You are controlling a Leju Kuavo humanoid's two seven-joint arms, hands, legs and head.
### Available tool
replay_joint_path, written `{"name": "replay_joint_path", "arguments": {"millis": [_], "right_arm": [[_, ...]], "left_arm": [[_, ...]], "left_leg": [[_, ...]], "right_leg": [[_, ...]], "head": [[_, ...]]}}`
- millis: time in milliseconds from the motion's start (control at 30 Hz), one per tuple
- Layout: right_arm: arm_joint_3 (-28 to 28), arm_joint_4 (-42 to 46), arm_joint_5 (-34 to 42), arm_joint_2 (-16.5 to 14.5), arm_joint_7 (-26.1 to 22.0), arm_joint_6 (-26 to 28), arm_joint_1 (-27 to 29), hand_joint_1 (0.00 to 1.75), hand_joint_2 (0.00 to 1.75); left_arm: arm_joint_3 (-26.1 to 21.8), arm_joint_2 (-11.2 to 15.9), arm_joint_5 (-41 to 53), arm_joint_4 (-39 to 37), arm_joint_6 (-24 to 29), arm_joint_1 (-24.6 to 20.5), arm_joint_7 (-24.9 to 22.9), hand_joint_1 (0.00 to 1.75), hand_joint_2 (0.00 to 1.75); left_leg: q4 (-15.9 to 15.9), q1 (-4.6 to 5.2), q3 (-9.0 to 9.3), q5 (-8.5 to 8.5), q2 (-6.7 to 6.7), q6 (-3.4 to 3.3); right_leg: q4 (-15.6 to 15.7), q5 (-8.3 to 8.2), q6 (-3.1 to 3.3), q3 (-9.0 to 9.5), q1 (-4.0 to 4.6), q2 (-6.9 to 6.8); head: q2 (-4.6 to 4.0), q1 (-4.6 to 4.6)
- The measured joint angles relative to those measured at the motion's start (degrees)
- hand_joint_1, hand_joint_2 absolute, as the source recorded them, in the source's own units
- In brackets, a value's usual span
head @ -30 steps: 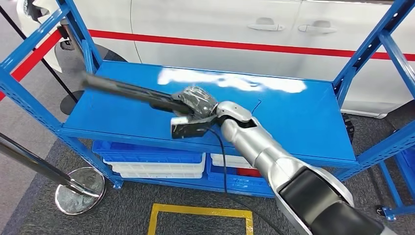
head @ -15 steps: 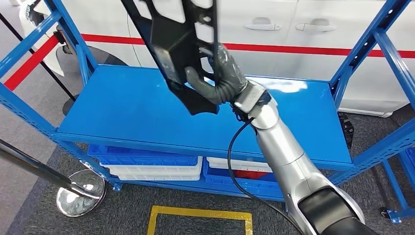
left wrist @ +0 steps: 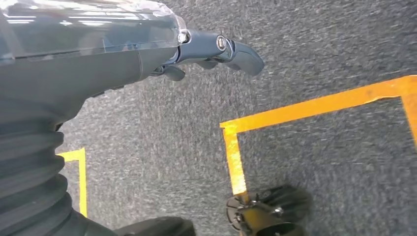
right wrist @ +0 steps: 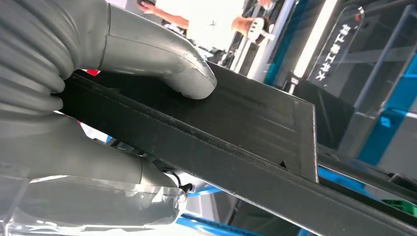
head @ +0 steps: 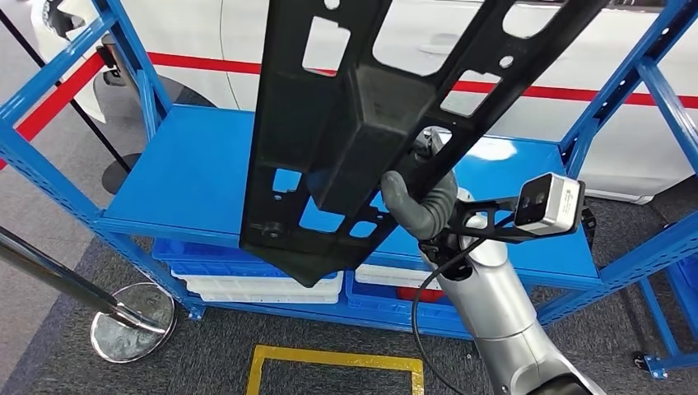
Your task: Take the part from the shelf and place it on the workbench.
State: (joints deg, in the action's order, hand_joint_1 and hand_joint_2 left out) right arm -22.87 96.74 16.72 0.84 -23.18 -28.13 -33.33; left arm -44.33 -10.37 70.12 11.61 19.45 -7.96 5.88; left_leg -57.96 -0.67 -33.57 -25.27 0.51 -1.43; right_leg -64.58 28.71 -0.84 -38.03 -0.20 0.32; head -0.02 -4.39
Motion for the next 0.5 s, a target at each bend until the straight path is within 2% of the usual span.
{"name": "replay_joint_path", "arguments": {"millis": [67,100,133,167,233,267,300,367,433,500], "right_arm": [[0.0,0.3,0.2,0.3,0.3,0.9,1.0,1.73,1.75],[0.0,0.3,0.4,0.5,0.4,1.2,1.5,1.73,1.75],[0.0,0.3,0.6,0.7,0.6,1.4,1.9,1.73,1.75],[0.1,0.3,0.9,0.9,0.9,1.7,2.2,1.73,1.75],[0.4,0.2,1.7,1.0,1.7,2.3,2.3,1.73,1.75],[0.6,0.2,2.2,1.0,2.1,2.6,2.3,1.73,1.75],[0.8,0.1,2.6,1.0,2.6,2.8,2.4,1.73,1.75],[1.2,-0.1,3.2,1.0,3.4,3.3,2.4,1.73,1.75],[1.5,-0.2,3.6,1.0,4.0,3.5,2.4,1.73,1.75],[1.7,-0.2,3.6,0.8,4.4,3.8,2.3,1.73,1.75]], "left_arm": [[-0.1,-0.1,-0.1,0.0,-0.2,-0.3,-1.2,0.0,1.75],[-0.2,-0.2,-0.1,0.0,-0.3,-0.3,-2.1,0.0,1.75],[-0.3,-0.2,0.0,0.0,-0.3,-0.4,-2.9,0.0,1.75],[-0.4,-0.2,-0.1,0.0,-0.4,-0.3,-3.7,0.0,1.75],[-0.7,-0.3,-0.4,0.0,-0.6,-0.3,-5.0,0.0,1.75],[-1.0,-0.3,-0.5,0.0,-0.7,-0.4,-5.5,0.0,1.75],[-1.2,-0.3,-0.6,0.0,-0.9,-0.4,-5.9,0.0,1.75],[-1.4,-0.4,-0.6,0.0,-1.2,-0.3,-6.5,0.0,1.75],[-1.4,-0.4,-0.4,0.0,-1.4,-0.3,-6.9,0.0,1.75],[-1.4,-0.5,-0.2,0.0,-1.4,-0.3,-7.1,0.0,1.75]], "left_leg": [[0.0,0.04,-0.04,0.03,-0.09,-0.13],[0.0,0.05,-0.05,0.02,-0.11,-0.13],[-0.1,0.04,-0.05,-0.01,-0.1,-0.1],[-0.2,0.03,-0.04,-0.07,-0.07,-0.02],[-0.5,0.08,-0.07,-0.23,0.01,0.33],[-0.7,0.15,-0.18,-0.27,0.05,0.6],[-0.9,0.2,-0.3,-0.24,0.09,0.89],[-0.9,0.17,-0.54,-0.03,0.13,1.55],[-1.5,-0.03,-0.96,-0.87,0.04,2.15],[-5.7,-0.19,-2.6,-4.31,-0.09,2.49]], "right_leg": [[-7.3,3.24,-0.41,-3.4,-0.25,-0.01],[-9.4,3.69,-0.58,-4.43,-0.44,-0.02],[-9.6,3.1,-0.72,-4.52,-0.65,-0.03],[-7.5,1.52,-0.82,-3.46,-0.9,-0.06],[0.1,-2.07,-0.9,0.36,-1.17,-0.06],[3.0,-3.12,-0.77,1.8,-1.14,-0.01],[4.6,-3.51,-0.59,2.49,-1.0,0.05],[5.1,-3.64,0.06,2.37,-0.68,0.15],[5.4,-4.09,0.94,2.2,-0.68,-0.01],[5.7,-4.62,1.88,1.91,-0.65,-0.3]], "head": [[0.0,0.0],[0.0,0.0],[0.0,0.0],[0.0,0.0],[0.0,0.0],[0.0,0.0],[0.0,-0.01],[0.0,-0.01],[0.0,-0.01],[0.0,-0.01]]}}
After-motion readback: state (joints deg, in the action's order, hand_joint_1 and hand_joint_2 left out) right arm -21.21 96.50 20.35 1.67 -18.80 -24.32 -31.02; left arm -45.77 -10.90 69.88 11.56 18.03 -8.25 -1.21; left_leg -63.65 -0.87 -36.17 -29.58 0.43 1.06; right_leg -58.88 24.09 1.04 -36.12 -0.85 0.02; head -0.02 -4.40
